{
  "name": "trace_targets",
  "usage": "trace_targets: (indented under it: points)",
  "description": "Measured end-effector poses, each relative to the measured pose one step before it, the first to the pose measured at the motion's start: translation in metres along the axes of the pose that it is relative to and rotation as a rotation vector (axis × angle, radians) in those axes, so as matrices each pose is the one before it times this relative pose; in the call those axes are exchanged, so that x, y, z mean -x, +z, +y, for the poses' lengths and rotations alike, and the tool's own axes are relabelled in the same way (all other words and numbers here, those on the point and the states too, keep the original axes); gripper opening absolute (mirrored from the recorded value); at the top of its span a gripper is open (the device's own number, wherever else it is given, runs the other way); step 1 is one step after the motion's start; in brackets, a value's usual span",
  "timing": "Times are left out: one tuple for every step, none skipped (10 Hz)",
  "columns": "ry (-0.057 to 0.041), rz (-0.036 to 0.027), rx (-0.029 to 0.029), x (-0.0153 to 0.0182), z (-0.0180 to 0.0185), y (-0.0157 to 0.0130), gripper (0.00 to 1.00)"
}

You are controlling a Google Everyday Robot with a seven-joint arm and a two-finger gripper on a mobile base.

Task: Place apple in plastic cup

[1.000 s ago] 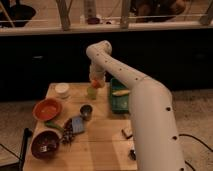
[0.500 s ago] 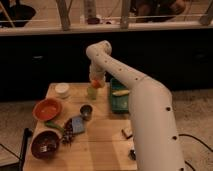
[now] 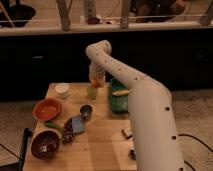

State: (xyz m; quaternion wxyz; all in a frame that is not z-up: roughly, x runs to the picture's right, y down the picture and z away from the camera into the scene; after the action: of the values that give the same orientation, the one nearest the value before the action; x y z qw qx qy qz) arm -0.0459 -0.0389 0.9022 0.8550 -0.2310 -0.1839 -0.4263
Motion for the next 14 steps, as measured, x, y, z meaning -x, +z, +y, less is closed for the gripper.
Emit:
trace_targets:
  points:
    - [-0.00856,-0.00419,-0.00176,0.00292,-0.00485,0.00136,0.06]
    - [-0.00498,-0.00303,-0.00037,0.00151,-0.00237,0.00108,0.01]
    - [-0.00121,-0.00098,-0.00045,0.00033,-0.00058,0.00046,0.0]
    - [-0.00054,-0.00069,0.00122,0.00008,0.00016,0.00049,0.0]
    - [-0.00113,-0.01313,-0.00644,0.00107,-0.00361,0.00407,0.22]
    - [-0.00059,-0.00394,-0.00236,0.00085,-0.00314,0.0009,0.35]
    - [-0.00023,-0.00241,0.00042,0.00032,-0.00133,0.00063,0.45]
    - [0.00011,-0.00191,0.0002,0.00003,-0.00062,0.00034,0.52]
    - [0.00091,-0.00264,0.00038,-0.00079,-0.00042,0.00055,0.65]
    - [0.00084,-0.0023,0.00188,-0.00041,0.00043,0.0002,0.73]
    - [-0.00024,-0.00087,-0.00112,-0.00038,-0.00091,0.00039,0.79]
    - [-0.00106,-0.00144,-0.00081,0.0003,-0.00122,0.00052,0.8]
    - [-0.00123,-0.00281,-0.00108,0.00071,-0.00179,0.00081,0.8]
    - [-0.00028,-0.00033,-0.00024,0.00008,-0.0005,0.00027,0.8]
